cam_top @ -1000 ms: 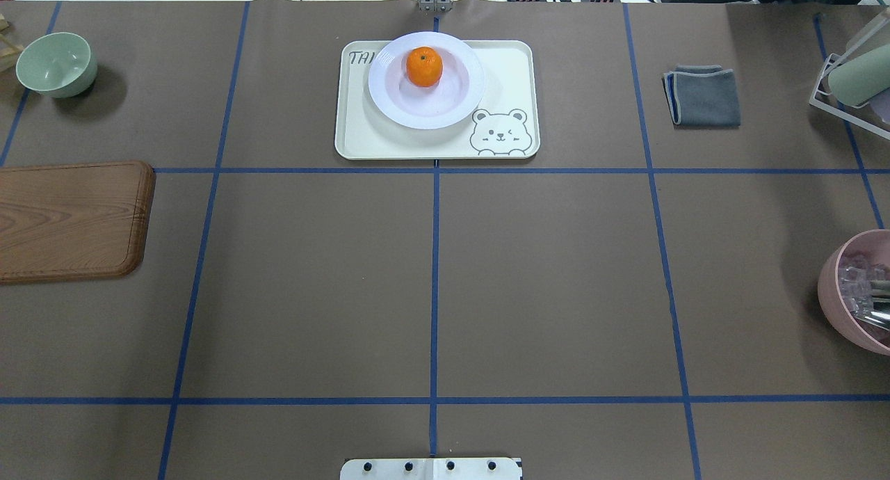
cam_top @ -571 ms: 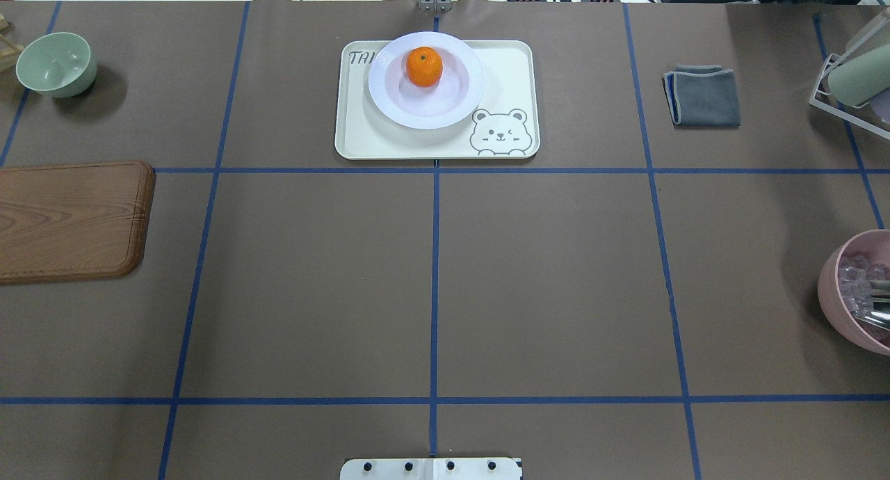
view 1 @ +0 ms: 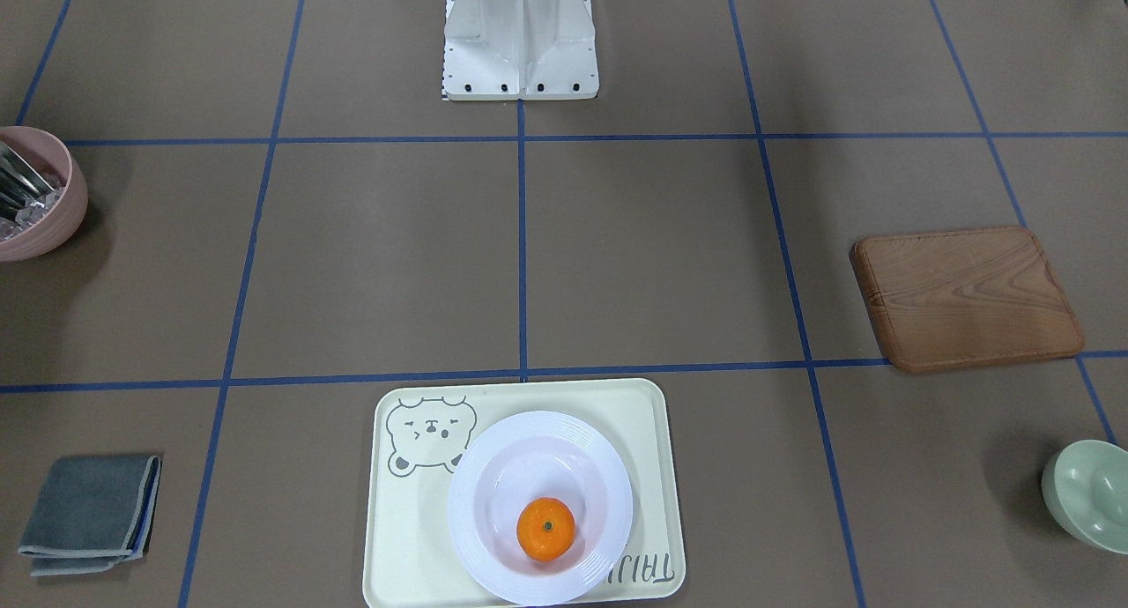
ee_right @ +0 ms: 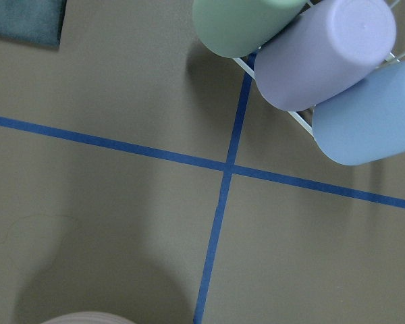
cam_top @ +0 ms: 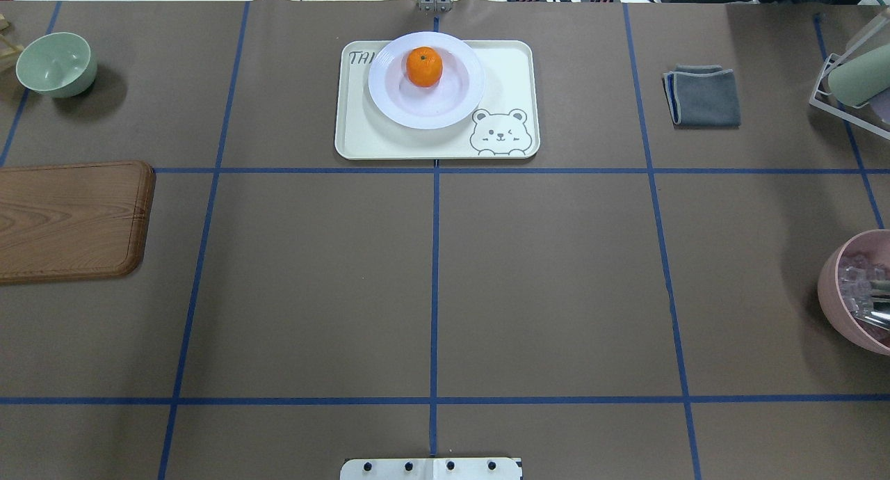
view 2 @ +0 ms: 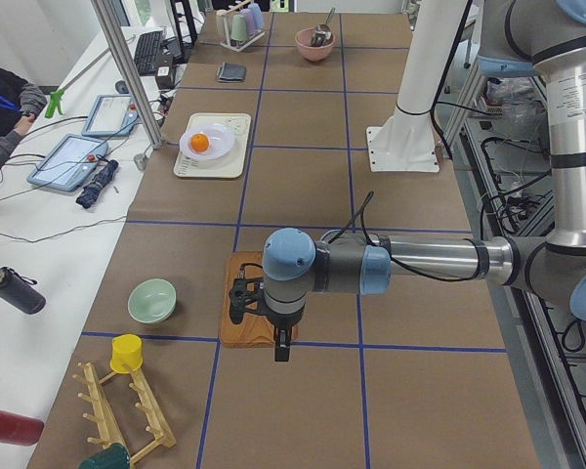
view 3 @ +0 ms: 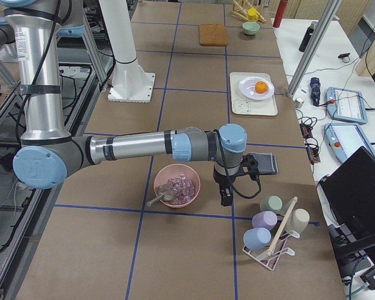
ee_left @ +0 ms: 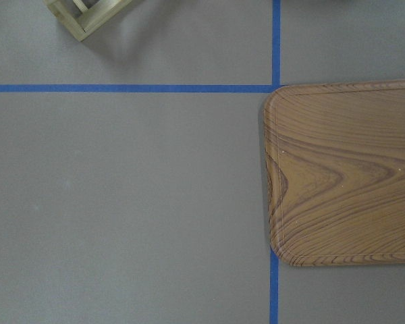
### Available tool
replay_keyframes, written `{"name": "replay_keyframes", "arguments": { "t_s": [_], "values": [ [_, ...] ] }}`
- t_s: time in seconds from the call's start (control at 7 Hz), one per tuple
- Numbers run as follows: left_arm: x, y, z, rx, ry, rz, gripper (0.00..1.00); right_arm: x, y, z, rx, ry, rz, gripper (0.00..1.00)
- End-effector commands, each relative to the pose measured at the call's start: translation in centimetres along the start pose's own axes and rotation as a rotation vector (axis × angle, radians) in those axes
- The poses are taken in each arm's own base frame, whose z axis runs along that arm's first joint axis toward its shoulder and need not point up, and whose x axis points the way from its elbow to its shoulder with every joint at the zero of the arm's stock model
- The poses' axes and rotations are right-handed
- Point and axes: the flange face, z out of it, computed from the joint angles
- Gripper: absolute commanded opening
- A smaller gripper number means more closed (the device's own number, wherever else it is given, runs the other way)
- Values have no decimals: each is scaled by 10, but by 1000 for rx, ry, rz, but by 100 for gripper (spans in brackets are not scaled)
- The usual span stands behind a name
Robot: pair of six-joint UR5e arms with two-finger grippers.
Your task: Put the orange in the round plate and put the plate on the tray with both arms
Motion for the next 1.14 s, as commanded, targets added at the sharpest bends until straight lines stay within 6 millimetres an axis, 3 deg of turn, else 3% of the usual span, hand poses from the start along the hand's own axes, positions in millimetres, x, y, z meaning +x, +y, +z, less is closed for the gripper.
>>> {"name": "replay_keyframes", "arguments": {
  "t_s": [0.0, 1.0],
  "values": [
    [0, 1, 1, -3, 0, -1, 98, 0, 1, 1, -1, 0, 1, 100],
    [0, 1, 1, -2, 3, 0, 98, 3, 6, 5, -10, -1, 5, 100]
  ]
}}
